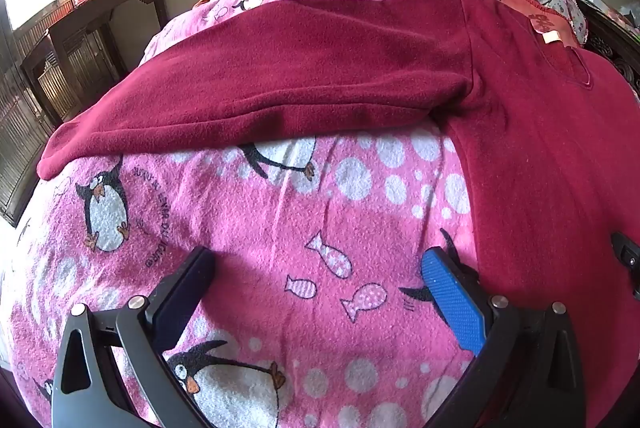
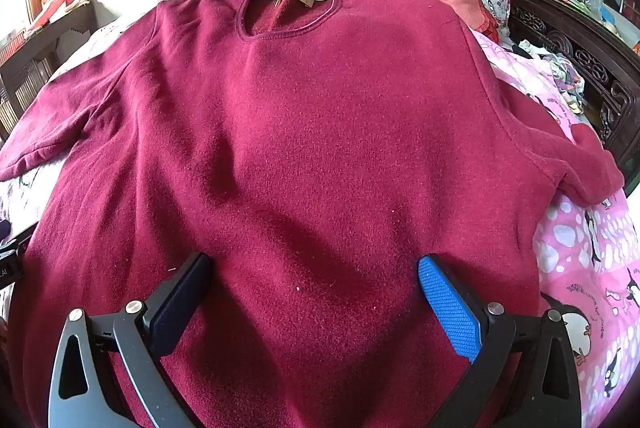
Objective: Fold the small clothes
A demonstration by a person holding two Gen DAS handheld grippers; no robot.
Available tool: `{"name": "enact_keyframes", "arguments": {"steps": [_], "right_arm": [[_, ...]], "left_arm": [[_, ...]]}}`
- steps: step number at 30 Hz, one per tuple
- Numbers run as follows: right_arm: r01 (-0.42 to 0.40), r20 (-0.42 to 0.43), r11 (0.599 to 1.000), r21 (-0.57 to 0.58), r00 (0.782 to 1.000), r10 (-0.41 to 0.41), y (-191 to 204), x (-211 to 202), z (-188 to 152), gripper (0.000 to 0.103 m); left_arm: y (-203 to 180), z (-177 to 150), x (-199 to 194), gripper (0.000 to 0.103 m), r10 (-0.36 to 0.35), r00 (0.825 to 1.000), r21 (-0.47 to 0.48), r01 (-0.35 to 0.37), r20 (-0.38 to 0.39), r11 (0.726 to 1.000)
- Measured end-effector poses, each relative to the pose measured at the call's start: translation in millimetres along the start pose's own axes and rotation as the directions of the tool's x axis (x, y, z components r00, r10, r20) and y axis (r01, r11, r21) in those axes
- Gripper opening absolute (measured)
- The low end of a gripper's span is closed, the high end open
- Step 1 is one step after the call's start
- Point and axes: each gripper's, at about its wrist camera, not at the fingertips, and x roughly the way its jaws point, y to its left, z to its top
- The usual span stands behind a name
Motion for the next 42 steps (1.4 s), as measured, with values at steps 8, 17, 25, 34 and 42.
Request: {"name": "enact_keyframes", "arguments": {"steps": [8, 17, 25, 34, 42], "right_arm": [[-0.001, 0.0, 1.0, 0.0, 1.0, 0.001, -1, 1, -1, 0.103], [-0.008, -0.019, 1.0, -0.025, 1.0, 0.008, -6, -12, 3, 0.103], [0.078, 0.092, 0.994, -0.079, 0.993, -0.071, -15, -70, 6, 0.103], [0.121, 0.174, 0.992, -0.041, 0.978, -0.112, -42, -129, 22, 0.103], [0.155, 0.21, 0.987, -0.03, 0.967, -0.145, -64, -156, 38, 0.103]], "left_arm": [[0, 1, 0, 0.103, 0.0, 1.0, -0.002, 0.0, -0.002, 1.0], [5, -3, -13, 0.103, -0.041, 0.999, 0.006, 0.041, -0.019, 0.999], [12, 8, -58, 0.103, -0.104, 0.994, -0.017, 0.105, 0.014, 0.994], [-10, 39, -111, 0.103, -0.141, 0.986, 0.031, 0.139, 0.087, 0.99], [-37, 47, -138, 0.103, -0.169, 0.977, 0.082, 0.16, 0.129, 0.984]]}}
